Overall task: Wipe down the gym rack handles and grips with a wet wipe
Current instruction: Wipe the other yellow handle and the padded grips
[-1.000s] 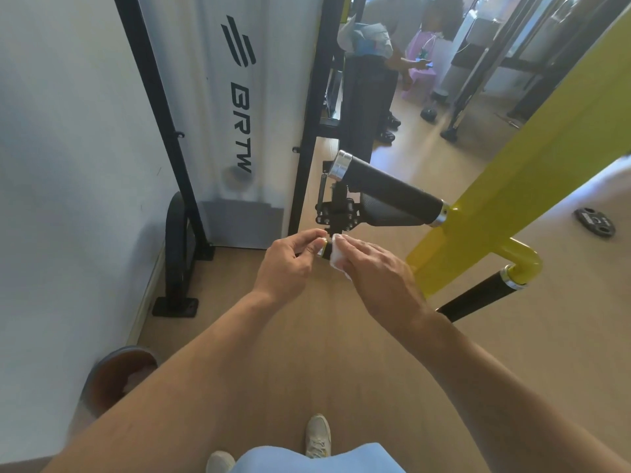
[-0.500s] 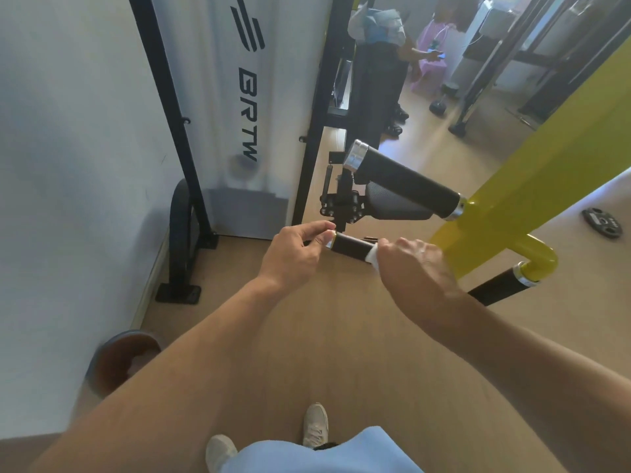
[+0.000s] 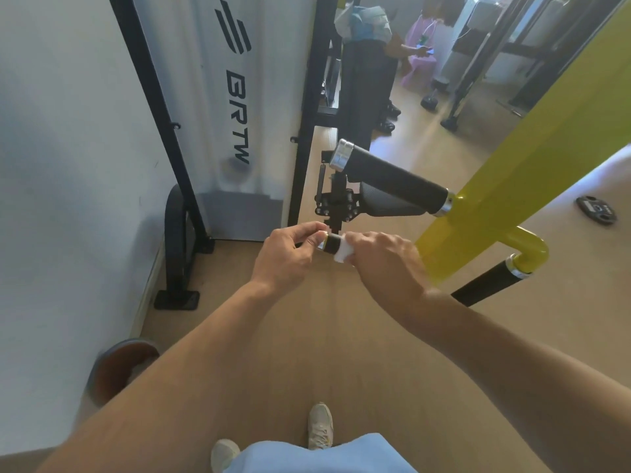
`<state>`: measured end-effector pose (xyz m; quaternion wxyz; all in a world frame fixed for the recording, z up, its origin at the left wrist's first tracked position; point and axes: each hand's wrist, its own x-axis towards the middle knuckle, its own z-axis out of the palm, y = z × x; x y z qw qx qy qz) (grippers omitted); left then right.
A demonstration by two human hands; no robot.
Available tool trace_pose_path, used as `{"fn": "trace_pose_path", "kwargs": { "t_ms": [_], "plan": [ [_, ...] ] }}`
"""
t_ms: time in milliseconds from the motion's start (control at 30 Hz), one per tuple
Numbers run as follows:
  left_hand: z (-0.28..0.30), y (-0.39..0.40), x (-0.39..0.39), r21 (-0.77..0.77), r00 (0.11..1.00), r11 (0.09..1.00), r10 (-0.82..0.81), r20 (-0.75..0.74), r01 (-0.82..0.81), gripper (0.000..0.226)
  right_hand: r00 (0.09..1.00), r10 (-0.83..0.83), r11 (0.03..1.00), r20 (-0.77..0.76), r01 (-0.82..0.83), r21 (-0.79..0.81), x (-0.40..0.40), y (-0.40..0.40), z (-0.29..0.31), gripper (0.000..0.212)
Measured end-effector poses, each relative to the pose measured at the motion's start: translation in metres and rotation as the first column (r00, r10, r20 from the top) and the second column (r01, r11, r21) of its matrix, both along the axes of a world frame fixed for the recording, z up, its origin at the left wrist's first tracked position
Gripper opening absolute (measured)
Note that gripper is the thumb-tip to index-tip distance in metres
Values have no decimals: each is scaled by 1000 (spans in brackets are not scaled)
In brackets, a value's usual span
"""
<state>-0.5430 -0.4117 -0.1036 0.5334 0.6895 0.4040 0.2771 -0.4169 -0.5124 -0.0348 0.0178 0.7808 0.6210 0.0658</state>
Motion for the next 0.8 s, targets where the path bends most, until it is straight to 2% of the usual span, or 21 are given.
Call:
{"fn": "trace_pose_path", "kwargs": {
  "t_ms": [100, 200, 300, 367, 400, 433, 500, 533, 600, 667, 733, 800],
  "plan": [
    [2, -2, 1, 17, 1000, 1000, -4, 3, 4, 26, 987, -55, 982, 154, 81, -172, 5, -13, 16, 22],
    [3, -2, 0, 17, 1000, 1000, 3, -2, -3, 25, 985, 4, 990, 173, 21, -137, 4, -13, 12, 23],
    [4, 1, -2, 25, 1000, 1000, -5, -8, 5, 23, 993, 113, 993, 43, -114, 11, -7, 5, -8, 29],
    [5, 2, -5, 25, 1000, 1000, -13, -10, 13, 25, 984, 151, 983, -95, -139, 121, -11, 15, -16, 36],
    [6, 3, -6, 27, 1000, 1000, -14, -11, 15, 26, 981, 152, 983, -125, -137, 120, -12, 16, -14, 37],
    [6, 4, -6, 24, 1000, 1000, -12, -10, 12, 26, 986, 135, 987, -103, -125, 98, -11, 13, -9, 33],
    [5, 4, -6, 9, 1000, 1000, -2, -9, 2, 27, 995, 60, 998, 77, -61, 13, -3, 0, 2, 9],
    [5, 3, -6, 3, 1000, 1000, -1, -5, 1, 27, 985, 29, 1000, 173, -27, -16, 3, -7, 8, 9],
    [5, -1, -5, -5, 1000, 1000, 1, 11, -1, 28, 919, 13, 993, 394, 35, -113, 13, -18, 15, 25],
    [5, -5, -4, -4, 1000, 1000, 1, 22, -1, 28, 863, 80, 983, 499, 14, -182, 14, -21, 10, 31],
    [4, -6, -2, 4, 1000, 1000, 6, 19, -6, 26, 882, 102, 992, 460, -59, -107, 12, -11, 4, 27],
    [4, -4, -2, 16, 1000, 1000, 0, 9, -1, 24, 949, 100, 992, 300, -120, 48, 5, 1, -6, 8]
  ]
}}
